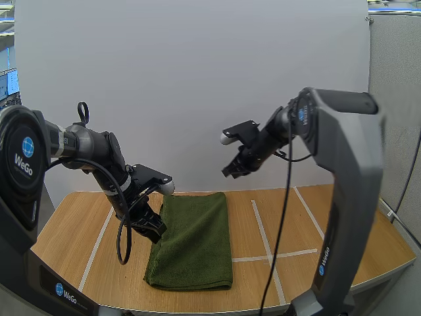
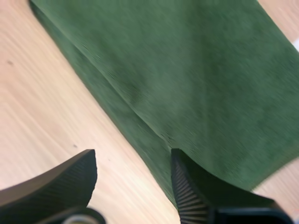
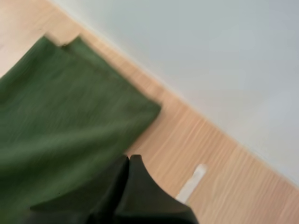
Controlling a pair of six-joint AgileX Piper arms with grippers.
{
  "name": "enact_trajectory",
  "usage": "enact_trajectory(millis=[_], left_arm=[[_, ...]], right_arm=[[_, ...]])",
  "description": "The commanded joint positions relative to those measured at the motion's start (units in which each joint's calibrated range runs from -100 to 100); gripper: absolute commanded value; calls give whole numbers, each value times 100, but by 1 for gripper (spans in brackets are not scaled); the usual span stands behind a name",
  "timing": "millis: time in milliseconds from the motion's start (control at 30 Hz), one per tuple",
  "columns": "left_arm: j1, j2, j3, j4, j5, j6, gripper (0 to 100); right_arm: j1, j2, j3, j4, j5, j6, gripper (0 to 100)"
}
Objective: Fold the towel
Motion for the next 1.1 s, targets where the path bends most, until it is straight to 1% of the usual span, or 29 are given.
enact_trajectory(millis=[0, 33, 167, 333, 433, 600, 800, 933, 1067], left_arm=[[0, -30, -42, -193, -1024, 119, 70], [0, -31, -54, -252, -1080, 160, 70], [0, 277, -279, -604, -1131, 237, 69], [0, 959, -715, -989, -1007, 237, 69], [0, 1331, -950, -1126, -1011, 237, 69], [0, 1924, -1397, -1283, -1011, 237, 69], [0, 2388, -1758, -1306, -1028, 237, 69], [0, 2609, -1904, -1306, -1046, 237, 69], [0, 2701, -1991, -1306, -1091, 237, 69]], right_arm=[[-53, -1721, 1767, -517, 796, -209, 0], [-53, -1976, 2056, -506, 897, -245, 0], [-53, -2745, 2756, -506, 1195, -268, 0], [-46, -3192, 3292, -506, 1932, -268, 0], [-46, -3310, 3599, -506, 2073, -268, 0], [-39, -3338, 4123, -302, 2261, -373, 0], [-39, -3338, 4456, -26, 2261, -583, 0], [-32, -3313, 4573, 38, 2261, -631, 0], [173, -3313, 4710, 51, 2116, -625, 0]])
